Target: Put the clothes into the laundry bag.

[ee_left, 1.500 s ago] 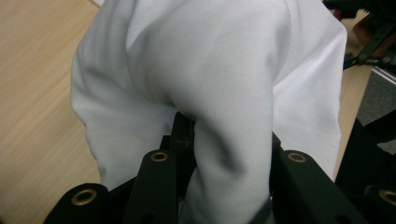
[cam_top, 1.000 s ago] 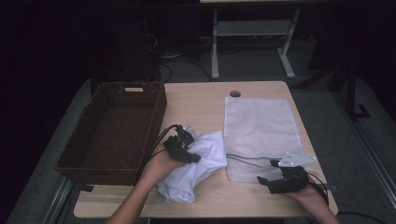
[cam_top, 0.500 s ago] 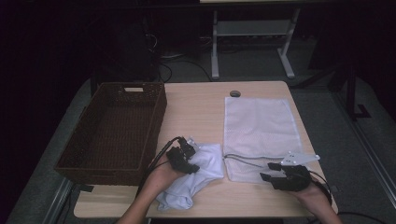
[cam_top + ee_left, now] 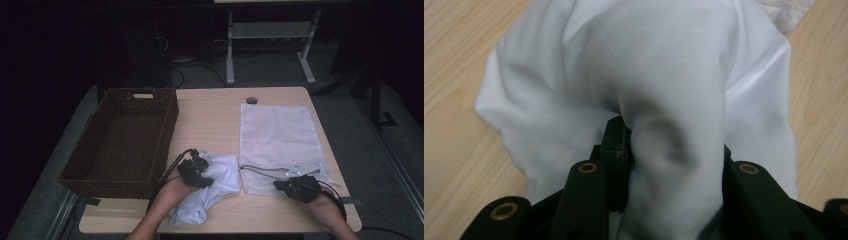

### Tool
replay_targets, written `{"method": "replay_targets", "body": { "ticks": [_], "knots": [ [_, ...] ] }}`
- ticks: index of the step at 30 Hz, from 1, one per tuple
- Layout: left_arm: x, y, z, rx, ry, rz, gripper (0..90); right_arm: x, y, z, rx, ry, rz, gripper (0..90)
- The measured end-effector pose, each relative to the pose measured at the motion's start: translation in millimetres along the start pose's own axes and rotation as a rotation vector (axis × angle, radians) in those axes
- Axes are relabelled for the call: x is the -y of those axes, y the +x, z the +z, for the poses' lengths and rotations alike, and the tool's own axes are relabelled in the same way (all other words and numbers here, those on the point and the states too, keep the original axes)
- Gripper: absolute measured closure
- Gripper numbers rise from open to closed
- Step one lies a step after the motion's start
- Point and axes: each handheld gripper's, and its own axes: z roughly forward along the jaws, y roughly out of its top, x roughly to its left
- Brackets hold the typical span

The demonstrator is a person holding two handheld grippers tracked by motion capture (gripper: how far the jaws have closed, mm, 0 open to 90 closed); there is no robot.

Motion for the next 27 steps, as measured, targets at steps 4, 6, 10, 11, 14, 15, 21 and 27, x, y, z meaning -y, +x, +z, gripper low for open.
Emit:
{"method": "replay_targets", "body": {
  "ticks": [4,6,10,11,14,15,21,27],
  "knots": [
    [1.5,-1.1,0.0,-0.009,-0.011,0.001,65.3,-2.2,1.5,8.0,0.018,0.03,-0.019,89.6],
    [1.7,-0.9,0.0,-0.007,-0.013,-0.001,65.3,-3.4,1.1,8.9,0.016,0.03,-0.013,89.6],
    [1.9,-0.8,-0.1,-0.007,-0.014,-0.002,65.3,-8.6,0.5,12.8,0.035,0.038,-0.013,89.6],
    [1.9,-0.8,0.0,-0.005,-0.014,-0.002,65.3,-10.1,0.3,14.0,0.04,0.041,-0.01,89.6],
    [2.0,-0.3,0.0,-0.003,-0.015,-0.004,65.2,-15.5,-1.9,18.9,0.059,0.041,-0.009,89.6],
    [2.0,-0.2,-0.1,-0.002,-0.015,-0.004,65.2,-17.4,-3.1,20.8,0.061,0.04,-0.009,89.6],
    [2.1,0.4,0.0,0.003,-0.015,-0.006,65.1,-29.9,-11.3,34.1,0.058,0.021,0.014,89.6],
    [2.8,1.2,0.2,0.009,-0.019,-0.012,65.0,-41.2,-13.6,44.7,0.056,0.018,0.009,89.5]
  ]
}}
